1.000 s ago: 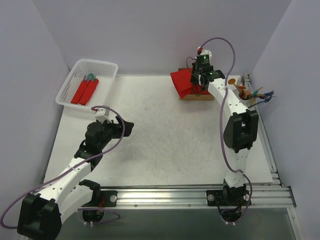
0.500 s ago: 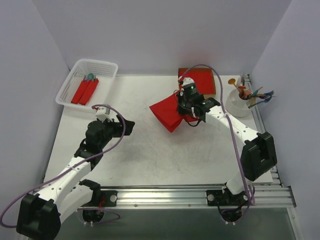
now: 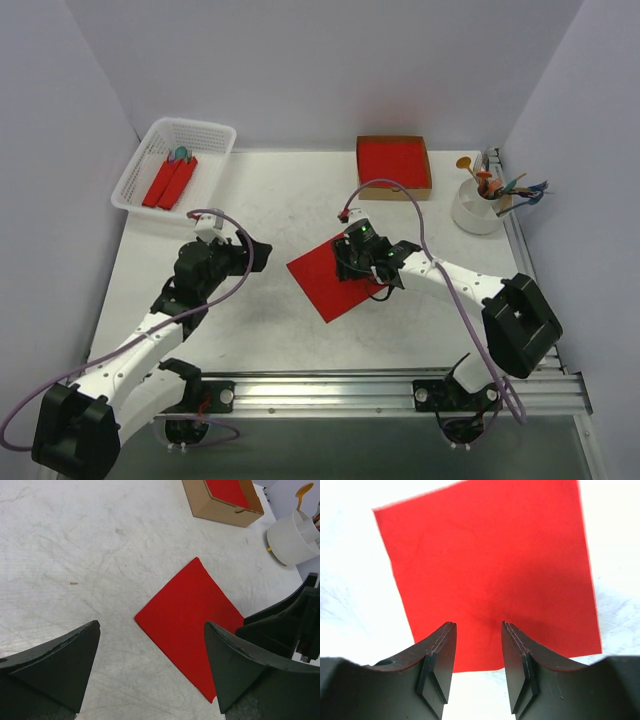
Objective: Place the utensils on the paper napkin and roll it up
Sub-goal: Place the napkin at the center of the board, then adjust the napkin at the center of the board.
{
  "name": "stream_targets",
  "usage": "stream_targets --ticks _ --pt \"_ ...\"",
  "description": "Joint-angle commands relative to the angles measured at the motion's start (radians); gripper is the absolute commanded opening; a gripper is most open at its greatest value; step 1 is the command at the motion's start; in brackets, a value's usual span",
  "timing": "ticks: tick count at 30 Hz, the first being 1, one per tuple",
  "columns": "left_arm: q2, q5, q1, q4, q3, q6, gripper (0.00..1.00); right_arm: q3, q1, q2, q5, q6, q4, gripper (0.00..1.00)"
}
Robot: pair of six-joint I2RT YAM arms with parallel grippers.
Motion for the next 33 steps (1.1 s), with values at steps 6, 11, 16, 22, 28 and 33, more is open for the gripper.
stream_targets --ticks 6,11,16,22,28,33 --pt "0.151 -0.05 -0.122 0.035 0.107 0.021 0.94 -0.019 -0.029 -0.111 0.119 0.116 -0.003 0.3" --pt "0.331 -0.035 -0.198 -0.013 0.231 0.032 0.9 -0.089 -0.068 -0.118 0.152 0.199 0.004 0.11" --pt "0.5 0.01 -0.218 -0.068 0.34 0.035 0.51 -0.145 -0.086 -0.12 0.167 0.271 0.018 0.0" --pt "0.61 0.014 -0.224 -0.106 0.389 0.026 0.03 -0.208 -0.111 -0.132 0.178 0.31 0.052 0.0" --pt "0.703 -0.024 -0.224 -0.163 0.434 0.0 0.02 -0.214 -0.147 -0.068 0.185 0.316 0.052 0.0" --pt "0.756 -0.05 -0.224 -0.194 0.439 -0.031 0.02 -0.214 -0.187 0.0 0.181 0.285 0.104 0.0"
